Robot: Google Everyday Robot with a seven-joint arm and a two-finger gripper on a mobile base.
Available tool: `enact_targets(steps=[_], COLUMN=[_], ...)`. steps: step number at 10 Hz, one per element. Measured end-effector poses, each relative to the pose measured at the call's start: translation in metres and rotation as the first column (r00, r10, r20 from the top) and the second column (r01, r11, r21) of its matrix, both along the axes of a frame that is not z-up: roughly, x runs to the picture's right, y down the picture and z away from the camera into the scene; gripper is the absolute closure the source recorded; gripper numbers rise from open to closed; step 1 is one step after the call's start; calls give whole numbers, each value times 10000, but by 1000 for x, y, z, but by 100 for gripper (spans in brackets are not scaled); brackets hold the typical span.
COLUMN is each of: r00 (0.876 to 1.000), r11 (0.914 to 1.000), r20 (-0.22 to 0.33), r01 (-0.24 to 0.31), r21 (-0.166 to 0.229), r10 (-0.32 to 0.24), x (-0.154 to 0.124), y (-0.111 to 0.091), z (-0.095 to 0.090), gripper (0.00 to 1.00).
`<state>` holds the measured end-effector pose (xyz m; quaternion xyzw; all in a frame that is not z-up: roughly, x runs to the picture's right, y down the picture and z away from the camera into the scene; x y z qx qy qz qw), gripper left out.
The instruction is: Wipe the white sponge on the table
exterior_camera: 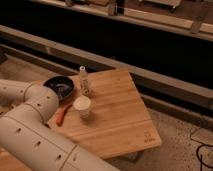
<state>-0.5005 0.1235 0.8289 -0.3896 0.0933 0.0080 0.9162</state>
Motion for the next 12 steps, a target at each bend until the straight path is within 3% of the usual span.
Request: enact_targets(steps=[6, 8, 9, 11, 12], r00=[10000, 9996, 9992, 9984, 9982], r11=[9999, 9958, 9883, 9784, 9772], r20=[24, 137, 178, 136, 4], r01=[-33, -241, -372, -567, -584], r21=[120, 886, 1481, 1986, 2043], r10=[33, 230, 349, 551, 595], x=[0, -1, 1, 8, 16], y=[-6, -42, -68, -87, -86], z=[-2, -19, -35, -52, -55], gripper=[100, 100, 100, 100, 100])
